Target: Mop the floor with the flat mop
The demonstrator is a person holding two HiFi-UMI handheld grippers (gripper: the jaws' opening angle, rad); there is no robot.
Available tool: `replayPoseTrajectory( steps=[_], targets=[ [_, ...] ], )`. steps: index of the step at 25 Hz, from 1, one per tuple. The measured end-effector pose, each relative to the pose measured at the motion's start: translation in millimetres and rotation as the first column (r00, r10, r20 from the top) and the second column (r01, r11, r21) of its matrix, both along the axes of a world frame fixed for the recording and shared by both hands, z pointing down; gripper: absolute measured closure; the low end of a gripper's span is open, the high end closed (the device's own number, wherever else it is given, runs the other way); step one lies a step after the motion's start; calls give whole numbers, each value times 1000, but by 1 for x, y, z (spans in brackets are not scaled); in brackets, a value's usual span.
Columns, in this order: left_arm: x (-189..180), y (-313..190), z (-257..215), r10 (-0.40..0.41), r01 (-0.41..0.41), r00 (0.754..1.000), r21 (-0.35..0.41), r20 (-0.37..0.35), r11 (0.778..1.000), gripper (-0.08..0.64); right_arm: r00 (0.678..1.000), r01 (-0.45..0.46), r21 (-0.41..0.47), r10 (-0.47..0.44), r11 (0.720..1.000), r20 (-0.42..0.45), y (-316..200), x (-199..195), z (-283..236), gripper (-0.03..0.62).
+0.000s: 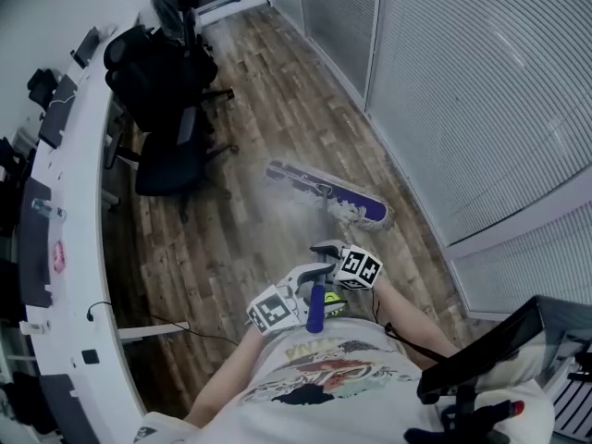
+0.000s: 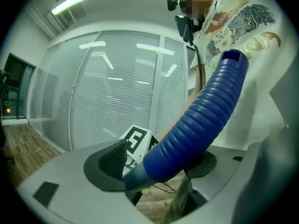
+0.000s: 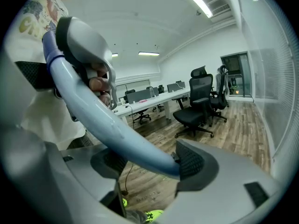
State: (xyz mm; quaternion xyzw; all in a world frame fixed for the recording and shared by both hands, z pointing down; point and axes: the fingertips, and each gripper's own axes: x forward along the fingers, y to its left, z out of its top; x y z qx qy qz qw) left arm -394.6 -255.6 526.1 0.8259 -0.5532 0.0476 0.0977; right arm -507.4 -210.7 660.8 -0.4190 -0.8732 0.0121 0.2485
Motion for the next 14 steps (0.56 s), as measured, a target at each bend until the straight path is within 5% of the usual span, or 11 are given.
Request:
replayPoseTrajectory(
  steps=[14],
  targets=[
    [-34,-57,-23,-3,3,1000,-8,5,1000,250,994,-64,-115,74,991,77,-56,-35,-27,311]
  ],
)
